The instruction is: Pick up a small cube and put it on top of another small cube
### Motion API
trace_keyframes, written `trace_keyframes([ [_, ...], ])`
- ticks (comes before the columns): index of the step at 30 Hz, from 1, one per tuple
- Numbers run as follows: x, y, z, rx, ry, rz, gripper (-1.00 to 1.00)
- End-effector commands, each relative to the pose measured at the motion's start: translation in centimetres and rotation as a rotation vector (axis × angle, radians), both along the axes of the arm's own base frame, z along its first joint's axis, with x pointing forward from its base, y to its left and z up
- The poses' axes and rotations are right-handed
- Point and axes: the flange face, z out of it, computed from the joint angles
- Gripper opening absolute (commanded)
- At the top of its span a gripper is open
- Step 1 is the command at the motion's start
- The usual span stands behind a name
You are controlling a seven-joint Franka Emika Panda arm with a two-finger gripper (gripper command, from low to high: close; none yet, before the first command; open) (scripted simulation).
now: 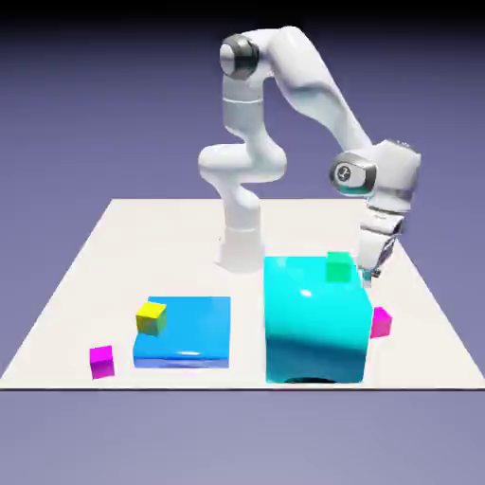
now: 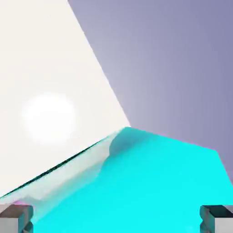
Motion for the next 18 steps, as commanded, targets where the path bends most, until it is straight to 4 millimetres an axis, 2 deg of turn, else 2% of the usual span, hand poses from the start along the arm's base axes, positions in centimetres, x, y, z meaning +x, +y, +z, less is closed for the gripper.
trace_keyframes([
  [1,-0.8,1.1,-1.2,-0.031,0.027,0.056,0.00],
  [8,-7.6,7.8,-8.4,-0.214,0.183,0.445,0.00],
  [10,-9.5,7.7,-10.5,-0.254,0.211,0.523,0.00],
  [11,-9.5,7.7,-10.5,-0.254,0.211,0.523,0.00],
  [14,-9.0,6.0,-16.1,-0.254,0.210,0.522,0.00],
  [15,-9.0,5.7,-17.0,-0.254,0.211,0.523,0.00],
  [16,-9.0,5.7,-17.0,-0.254,0.211,0.523,-1.00],
  [17,-9.0,5.7,-17.0,-0.254,0.211,0.523,-1.00],
  [18,-9.0,6.3,-15.1,-0.254,0.210,0.522,-1.00],
])
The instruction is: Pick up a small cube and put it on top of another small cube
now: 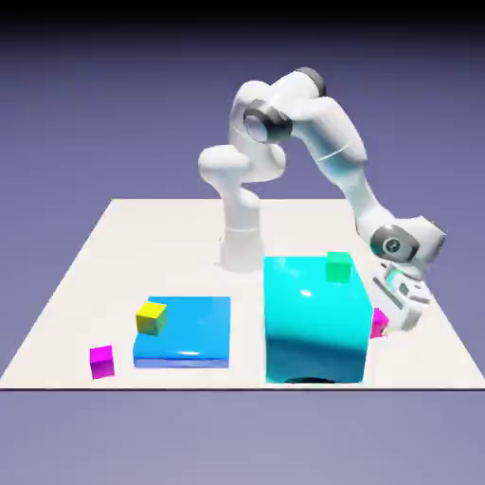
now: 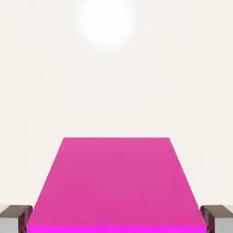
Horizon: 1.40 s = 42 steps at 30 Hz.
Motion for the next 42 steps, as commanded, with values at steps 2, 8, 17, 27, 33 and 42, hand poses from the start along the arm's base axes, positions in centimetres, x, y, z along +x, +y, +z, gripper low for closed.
trace_keyframes([
  [2,-0.3,1.1,3.7,0.000,-0.002,0.002,-1.00],
  [8,8.8,-0.9,11.8,-0.062,-0.218,-0.218,-1.00],
  [17,22.0,-14.7,21.6,-0.067,-0.355,-0.861,-1.00],
  [27,28.6,-41.4,18.0,-0.040,-0.240,-1.860,-1.00],
  [33,26.3,-56.8,12.3,-0.056,-0.146,-2.435,-1.00],
  [42,17.2,-77.0,9.9,0.002,-0.001,3.108,-1.00],
])
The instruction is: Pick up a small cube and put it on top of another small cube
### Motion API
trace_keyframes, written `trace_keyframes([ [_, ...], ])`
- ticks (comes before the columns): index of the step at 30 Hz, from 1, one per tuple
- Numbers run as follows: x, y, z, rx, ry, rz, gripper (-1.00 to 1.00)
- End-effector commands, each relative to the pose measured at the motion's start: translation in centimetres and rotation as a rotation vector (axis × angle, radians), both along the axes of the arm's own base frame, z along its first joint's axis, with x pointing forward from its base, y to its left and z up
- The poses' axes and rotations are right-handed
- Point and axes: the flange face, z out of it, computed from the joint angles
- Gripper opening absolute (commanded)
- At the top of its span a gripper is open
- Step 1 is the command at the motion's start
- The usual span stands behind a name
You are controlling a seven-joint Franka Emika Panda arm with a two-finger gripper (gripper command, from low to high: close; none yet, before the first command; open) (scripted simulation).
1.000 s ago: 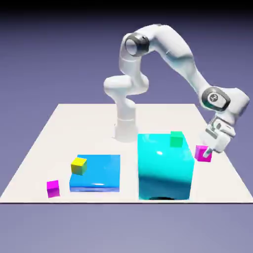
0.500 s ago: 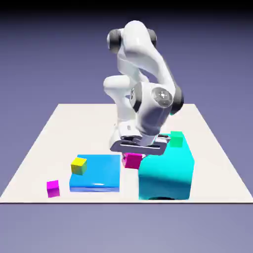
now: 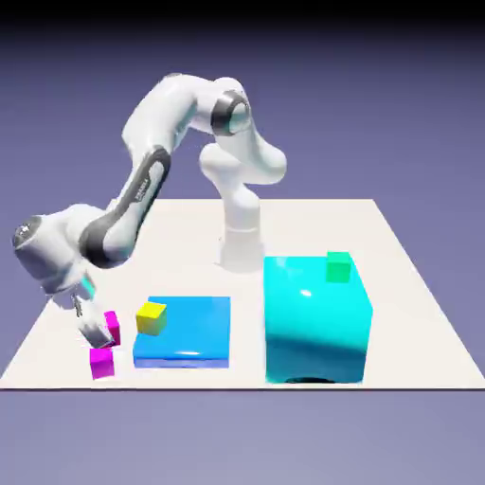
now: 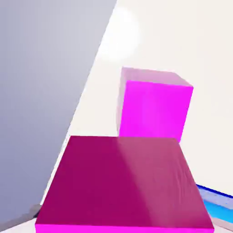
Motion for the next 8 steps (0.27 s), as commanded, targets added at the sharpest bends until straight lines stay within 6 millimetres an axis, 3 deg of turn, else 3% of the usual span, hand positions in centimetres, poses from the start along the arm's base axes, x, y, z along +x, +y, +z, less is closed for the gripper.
trace_keyframes([
  [1,0.0,0.0,0.0,-0.001,0.002,0.001,-1.00],
  [4,-0.4,1.9,-6.4,-0.001,0.002,0.001,-1.00],
  [5,-0.5,2.0,-6.6,-0.001,0.002,0.001,-1.00],
  [6,-0.5,2.0,-6.6,-0.001,0.002,0.001,1.00],
  [7,-0.5,2.0,-6.6,-0.001,0.002,0.001,1.00],
  [8,-0.2,1.3,-4.5,0.000,0.001,0.001,1.00],
])
